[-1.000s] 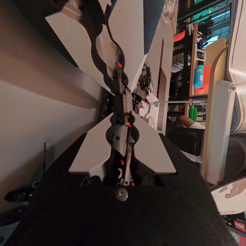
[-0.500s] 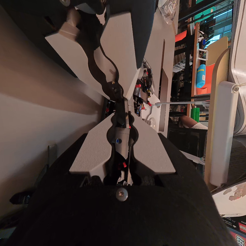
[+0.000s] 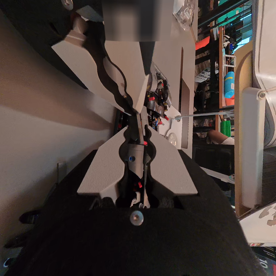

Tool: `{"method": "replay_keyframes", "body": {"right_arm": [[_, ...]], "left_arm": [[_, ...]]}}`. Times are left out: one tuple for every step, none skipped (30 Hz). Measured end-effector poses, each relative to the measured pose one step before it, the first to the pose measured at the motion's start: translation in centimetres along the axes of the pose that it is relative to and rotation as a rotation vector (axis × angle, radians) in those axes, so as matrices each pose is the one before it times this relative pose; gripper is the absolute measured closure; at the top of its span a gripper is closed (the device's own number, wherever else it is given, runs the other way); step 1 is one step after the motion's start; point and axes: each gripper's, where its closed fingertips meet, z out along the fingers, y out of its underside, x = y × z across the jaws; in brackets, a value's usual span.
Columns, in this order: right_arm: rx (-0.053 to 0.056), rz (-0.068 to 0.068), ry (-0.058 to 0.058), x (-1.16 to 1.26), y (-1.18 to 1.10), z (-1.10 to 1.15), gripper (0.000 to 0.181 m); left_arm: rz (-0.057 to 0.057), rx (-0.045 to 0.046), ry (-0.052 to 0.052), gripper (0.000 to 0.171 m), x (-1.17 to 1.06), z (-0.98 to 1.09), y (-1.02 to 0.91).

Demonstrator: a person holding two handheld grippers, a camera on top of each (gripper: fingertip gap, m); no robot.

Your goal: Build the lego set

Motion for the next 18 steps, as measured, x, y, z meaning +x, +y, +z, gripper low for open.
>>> {"method": "replay_keyframes", "body": {"right_arm": [[0.0018, 0.0081, 0.0003, 0.182, 0.024, -0.211, 0.164], [0.0025, 0.0076, 0.0025, 0.214, 0.012, -0.23, 0.163], [0.007, 0.0194, -0.0018, 0.184, -0.03, -0.245, 0.161], [0.0072, 0.0247, -0.0065, 0.056, -0.006, -0.274, 0.159], [0.0069, 0.0176, 0.0014, 0.071, 0.041, -0.315, 0.158], [0.0036, 0.0165, 0.0031, 0.051, 0.103, -0.297, 0.158], [-0.0008, 0.0162, 0.0004, -0.013, 0.162, -0.275, 0.158], [-0.0024, 0.0077, 0.0024, -0.008, 0.165, -0.235, 0.157], [-0.007, 0.0029, 0.0004, -0.036, 0.188, -0.16, 0.157], [-0.0103, 0.003, -0.0053, -0.14, 0.19, -0.099, 0.157], [-0.0052, -0.0002, -0.0063, -0.197, 0.113, -0.07, 0.159], [-0.0065, 0.0029, -0.0101, -0.274, 0.125, -0.021, 0.161], [-0.0102, 0.0082, -0.0047, -0.182, 0.166, 0.016, 0.161], [-0.0054, 0.0074, -0.0023, -0.149, 0.101, 0.002, 0.161], [-0.0063, 0.0068, -0.006, -0.176, 0.112, 0.005, 0.162], [-0.0128, 0.009, -0.0044, -0.089, 0.21, 0.034, 0.162], [-0.015, 0.014, -0.0051, -0.057, 0.27, 0.067, 0.162], [-0.015, 0.0181, -0.0062, -0.047, 0.294, 0.069, 0.161]], "left_arm": [[-0.0018, 0.00751, -0.0019, 0.167, -0.171, -0.113, 0.114], [-0.0098, 0.00653, -0.0009, 0.161, -0.185, -0.15, 0.105], [-0.015, 0.00932, 0.0051, 0.155, -0.127, -0.132, 0.037], [-0.0124, 0.01414, 0.0136, 0.151, 0.044, -0.13, -0.059], [-0.004, 0.0095, 0.0044, 0.148, -0.017, -0.092, 0.009], [-0.0088, 0.00262, 0.0061, 0.143, 0.014, -0.026, 0.085], [-0.0174, 0.00347, 0.014, 0.139, 0.068, 0.014, 0.075], [-0.0136, 0.00315, 0.0057, 0.137, -0.083, 0.007, 0.127], [-0.0076, 0.00026, 0.0, 0.135, -0.197, -0.001, 0.191], [-0.0114, 0.00082, 0.0044, 0.133, -0.148, 0.015, 0.204], [-0.0078, 0.00143, 0.0063, 0.132, -0.074, -0.014, 0.153], [-0.0008, -0.00313, -0.0054, 0.133, -0.197, -0.048, 0.191], [-0.0105, -0.00143, -0.0018, 0.134, -0.164, -0.057, 0.171], [-0.0238, 0.01172, 0.0082, 0.134, -0.06, -0.089, 0.016], [-0.0188, 0.00256, 0.0028, 0.133, -0.192, -0.067, 0.174], [-0.0146, -0.00539, -0.0058, 0.134, -0.351, -0.081, 0.332], [-0.0263, 0.00479, 0.0023, 0.135, -0.291, -0.096, 0.236], [-0.0343, 0.00857, 0.0038, 0.135, -0.298, -0.095, 0.192]]}}
